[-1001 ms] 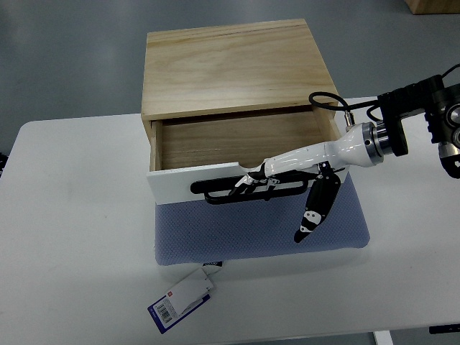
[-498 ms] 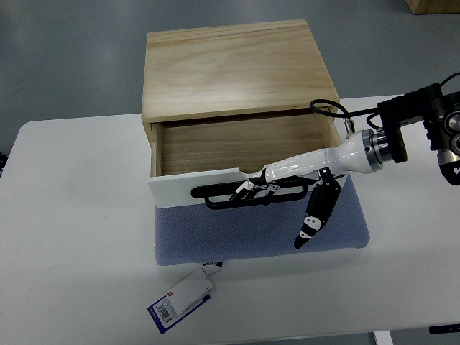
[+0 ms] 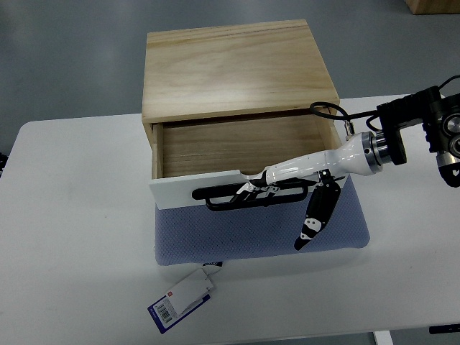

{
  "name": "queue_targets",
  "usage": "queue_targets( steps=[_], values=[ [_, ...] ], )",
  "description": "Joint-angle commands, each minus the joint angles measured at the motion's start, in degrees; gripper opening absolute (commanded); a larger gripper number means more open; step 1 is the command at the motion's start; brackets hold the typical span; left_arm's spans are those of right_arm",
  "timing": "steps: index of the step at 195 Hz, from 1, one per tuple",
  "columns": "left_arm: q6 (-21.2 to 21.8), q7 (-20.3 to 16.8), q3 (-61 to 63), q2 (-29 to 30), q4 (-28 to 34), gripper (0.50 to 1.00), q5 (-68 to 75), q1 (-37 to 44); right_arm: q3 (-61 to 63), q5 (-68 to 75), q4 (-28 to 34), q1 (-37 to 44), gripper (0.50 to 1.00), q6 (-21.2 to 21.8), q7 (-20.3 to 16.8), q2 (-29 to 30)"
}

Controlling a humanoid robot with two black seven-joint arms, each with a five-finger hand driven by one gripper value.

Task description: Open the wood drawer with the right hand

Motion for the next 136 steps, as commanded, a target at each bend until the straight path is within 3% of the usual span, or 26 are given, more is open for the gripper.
queue_targets(
  steps=[1,23,48,60,75,100,124,136],
  values=[
    [0.01,-0.01,0.0,0.0,0.0,1.0,0.02,0.0,-0.02,0.12,-0.07,-0.68,0.944,0.0,0.15,0.15],
    [0.01,-0.01,0.0,0.0,0.0,1.0,0.02,0.0,0.33,0.21,-0.07,-1.38,0.938,0.0,0.32,0.15],
    [0.01,-0.01,0.0,0.0,0.0,1.0,0.02,0.0,0.42,0.21,-0.07,-1.38,0.876,0.0,0.32,0.06],
    [0.01,-0.01,0.0,0.0,0.0,1.0,0.02,0.0,0.68,0.21,-0.07,-1.38,0.787,0.0,0.32,-0.02],
    [0.01,-0.01,0.0,0.0,0.0,1.0,0.02,0.0,0.77,0.12,-0.07,-1.38,0.729,0.0,0.32,-0.02],
    [0.01,-0.01,0.0,0.0,0.0,1.0,0.02,0.0,0.77,0.21,-0.07,-1.29,0.742,0.0,0.23,0.06],
    [0.01,-0.01,0.0,0.0,0.0,1.0,0.02,0.0,0.86,0.21,-0.07,-1.29,0.852,0.0,0.06,0.06],
    [0.01,-0.01,0.0,0.0,0.0,1.0,0.02,0.0,0.86,0.21,-0.07,-1.29,0.874,0.0,0.06,0.15]
  ],
)
